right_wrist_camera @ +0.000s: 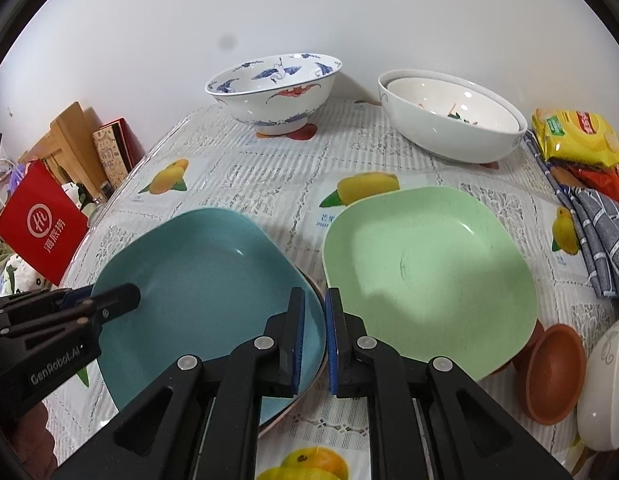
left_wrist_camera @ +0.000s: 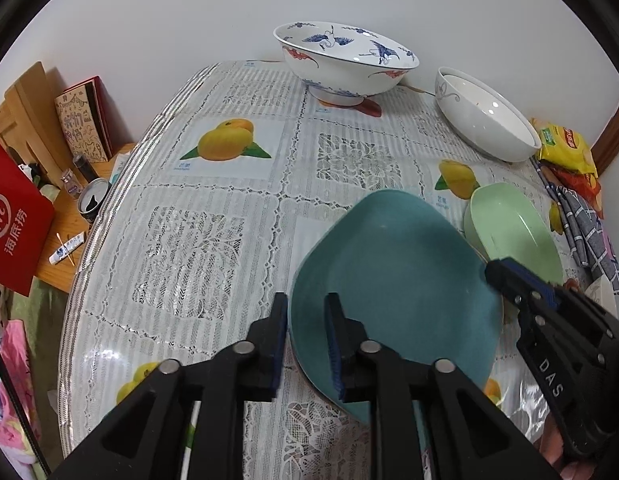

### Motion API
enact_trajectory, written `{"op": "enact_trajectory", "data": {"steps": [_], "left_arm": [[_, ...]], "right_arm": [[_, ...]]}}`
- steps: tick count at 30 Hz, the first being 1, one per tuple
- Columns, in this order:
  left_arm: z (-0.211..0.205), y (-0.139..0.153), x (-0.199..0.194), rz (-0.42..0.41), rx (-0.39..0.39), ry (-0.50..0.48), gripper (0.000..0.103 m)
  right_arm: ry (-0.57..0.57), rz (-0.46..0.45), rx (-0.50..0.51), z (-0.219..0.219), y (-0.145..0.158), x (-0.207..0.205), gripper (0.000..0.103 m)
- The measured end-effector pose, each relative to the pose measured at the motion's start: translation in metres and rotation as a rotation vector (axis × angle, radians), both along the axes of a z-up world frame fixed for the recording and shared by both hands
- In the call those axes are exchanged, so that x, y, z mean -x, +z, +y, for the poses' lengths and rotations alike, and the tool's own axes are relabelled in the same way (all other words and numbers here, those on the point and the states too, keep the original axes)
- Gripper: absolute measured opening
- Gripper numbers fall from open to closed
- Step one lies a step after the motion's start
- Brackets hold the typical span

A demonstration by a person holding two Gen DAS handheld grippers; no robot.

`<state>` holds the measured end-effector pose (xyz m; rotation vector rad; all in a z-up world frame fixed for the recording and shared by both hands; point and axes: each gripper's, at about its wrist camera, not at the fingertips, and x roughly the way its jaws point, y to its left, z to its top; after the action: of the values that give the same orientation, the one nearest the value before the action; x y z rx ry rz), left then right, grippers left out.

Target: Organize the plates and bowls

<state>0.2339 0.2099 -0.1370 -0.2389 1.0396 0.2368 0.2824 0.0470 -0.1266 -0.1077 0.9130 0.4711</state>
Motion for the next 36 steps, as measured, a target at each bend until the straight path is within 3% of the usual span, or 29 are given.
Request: {"op": "enact_trajectory", "data": {"steps": [2,4,9,12,14,16,27,36], "left_arm": [[-0.001,0.003,0.003,-0.006,-0.013,0.0,0.026],[-0.003,0.007,0.005,-0.011,-0.023,-0.005,0.027],[-0.011,0.019,0.011,-0.026,-0.04,-0.022,0.027],[-0.018,0.03,0.013,-0.042,-0.053,-0.038,0.027],[-0.026,0.039,0.013,-0.06,-0.064,-0.057,0.027],[-0.037,0.048,0.01,-0.077,-0.08,-0.083,0.027],[-0.083,0.088,-0.011,-0.158,-0.121,-0.157,0.027],[-0.108,0.081,-0.064,-0.142,-0.184,-0.178,0.027]], "right_arm": [[0.004,-0.013,-0.004,-0.001,0.004,0.002,0.012],[-0.003,-0.024,-0.009,-0.005,0.009,0.004,0.024],[-0.044,-0.043,-0.034,-0.026,0.026,0.014,0.037],[-0.086,-0.059,-0.038,-0.045,0.04,0.02,0.052],[-0.11,-0.08,-0.053,-0.06,0.05,0.025,0.054],[-0.142,-0.096,-0.07,-0.077,0.06,0.03,0.064],[-0.271,-0.192,-0.048,-0.144,0.104,0.031,0.064],[-0.259,-0.181,-0.061,-0.154,0.106,-0.018,0.064]]}}
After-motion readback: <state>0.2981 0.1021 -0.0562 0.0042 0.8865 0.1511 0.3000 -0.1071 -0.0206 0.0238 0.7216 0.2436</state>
